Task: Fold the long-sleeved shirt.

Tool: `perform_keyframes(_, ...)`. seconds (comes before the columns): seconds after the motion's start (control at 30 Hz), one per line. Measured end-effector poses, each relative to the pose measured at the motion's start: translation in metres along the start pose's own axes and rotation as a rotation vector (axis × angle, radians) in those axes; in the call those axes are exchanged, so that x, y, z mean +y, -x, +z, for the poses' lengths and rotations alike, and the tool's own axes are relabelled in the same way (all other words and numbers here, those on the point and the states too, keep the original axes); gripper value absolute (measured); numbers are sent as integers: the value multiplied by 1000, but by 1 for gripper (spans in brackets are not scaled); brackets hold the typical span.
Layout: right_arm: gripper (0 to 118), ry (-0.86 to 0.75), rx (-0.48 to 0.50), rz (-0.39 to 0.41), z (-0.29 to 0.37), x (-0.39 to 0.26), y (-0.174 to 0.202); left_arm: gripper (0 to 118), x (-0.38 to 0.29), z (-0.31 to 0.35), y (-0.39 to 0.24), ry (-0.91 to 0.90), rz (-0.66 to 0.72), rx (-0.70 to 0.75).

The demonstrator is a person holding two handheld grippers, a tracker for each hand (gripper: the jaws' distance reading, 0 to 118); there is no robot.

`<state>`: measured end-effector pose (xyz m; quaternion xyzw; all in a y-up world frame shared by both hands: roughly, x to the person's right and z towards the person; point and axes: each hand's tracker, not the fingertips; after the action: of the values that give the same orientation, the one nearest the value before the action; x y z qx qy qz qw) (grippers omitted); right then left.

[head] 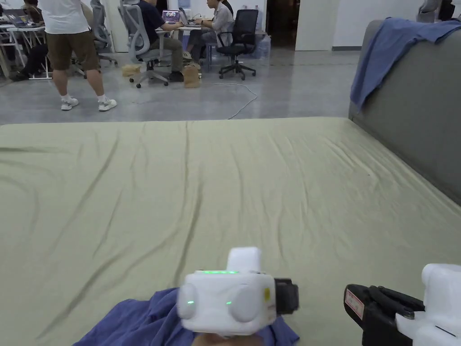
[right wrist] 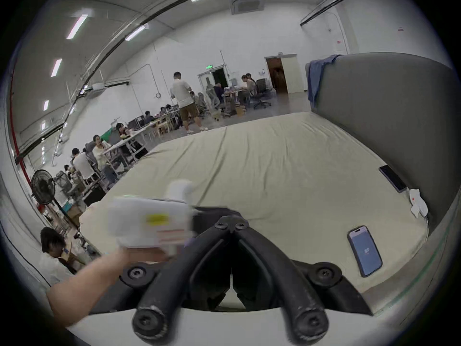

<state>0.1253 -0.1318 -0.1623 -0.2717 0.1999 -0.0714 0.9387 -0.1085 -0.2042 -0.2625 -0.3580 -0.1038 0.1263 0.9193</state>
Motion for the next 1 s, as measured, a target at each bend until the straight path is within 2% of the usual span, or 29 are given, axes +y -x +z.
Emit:
perform_keyframes(0.07,0,-1,11,7,-3,1,3,116,1,53,16,-110,-11,8)
perform_keyframes(0.13,0,7,21,11,-10,-2,7,117,-11,89,37,-136,12,98)
perform_keyframes(0.17,0,15,28,8,-15,-5,8,112,-19,103,50,-111,28,169)
perform_keyframes(0.2,0,25,35,1,-20,-8,9,85,-25,107,65,-13,38,245)
perform_keyframes(0.23,0,38,39,-8,-26,-12,11,0,-36,114,79,84,56,281)
perform_keyframes(0.3,0,68,49,-27,-40,-20,14,0,-54,123,108,74,90,201)
perform_keyframes(0.43,0,137,75,-35,-66,-32,21,0,-72,120,155,104,122,241)
perform_keyframes(0.47,0,156,77,-29,-72,-34,23,14,-65,113,171,103,137,309)
perform_keyframes(0.5,0,170,71,-23,-77,-35,24,38,-59,105,184,99,135,359)
perform_keyframes(0.53,0,175,67,-19,-81,-36,25,79,-52,95,198,87,128,389)
perform_keyframes(0.57,0,179,67,-18,-85,-37,26,110,-45,79,214,71,125,406)
perform_keyframes(0.6,0,187,67,-19,-88,-37,26,118,-33,59,231,62,140,438)
perform_keyframes(0.63,0,195,65,-21,-92,-37,25,117,-30,41,242,-1,144,454)
perform_keyframes(0.67,0,204,59,-22,-96,-37,25,117,-28,18,255,11,144,492)
perform_keyframes(0.7,0,212,50,-24,-100,-37,23,117,-29,-3,265,32,139,521)
perform_keyframes(0.77,0,229,33,-29,-109,-37,21,116,-14,-43,281,188,105,582)
perform_keyframes(0.8,0,243,19,-34,-114,-37,19,110,-16,-65,288,315,96,575)
perform_keyframes(0.83,0,257,6,-37,-119,-37,17,95,-19,-78,290,416,94,554)
perform_keyframes(0.87,0,271,-8,-38,-125,-37,16,95,-38,-90,299,397,101,480)
perform_keyframes(0.9,0,288,-26,-37,-132,-36,14,85,-34,-81,293,270,86,577)
perform_keyframes(0.93,0,307,-51,-35,-139,-35,13,44,-27,-76,287,270,42,550)
perform_keyframes(0.97,0,313,-64,-36,-145,-34,12,9,-23,-74,282,272,5,492)
perform_keyframes(1.0,1,316,-69,-41,-154,-32,10,0,-27,-50,258,258,-7,460)
